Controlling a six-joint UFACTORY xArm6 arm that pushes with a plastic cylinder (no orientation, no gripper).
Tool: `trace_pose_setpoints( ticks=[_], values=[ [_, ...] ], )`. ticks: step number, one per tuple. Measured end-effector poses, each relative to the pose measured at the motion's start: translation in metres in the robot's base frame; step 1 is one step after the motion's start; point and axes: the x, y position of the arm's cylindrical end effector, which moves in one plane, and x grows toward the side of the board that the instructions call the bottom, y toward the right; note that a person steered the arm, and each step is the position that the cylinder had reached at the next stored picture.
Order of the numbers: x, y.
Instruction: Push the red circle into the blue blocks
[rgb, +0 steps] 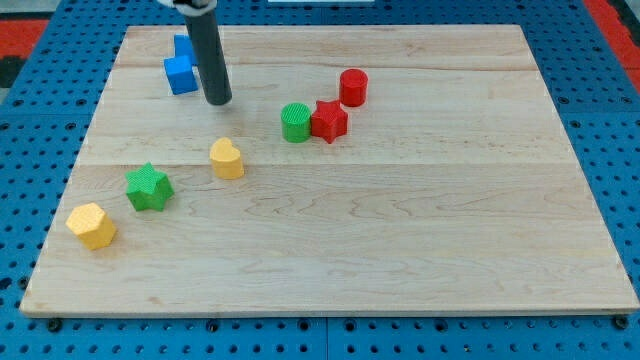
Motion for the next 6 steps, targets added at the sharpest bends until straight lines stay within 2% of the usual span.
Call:
trace_pose_setpoints(
  ticks=[2,5,6],
  values=[
    [-0.073,-0.056],
    [-0.072,0.207],
    [-0.058,0.245]
  ],
)
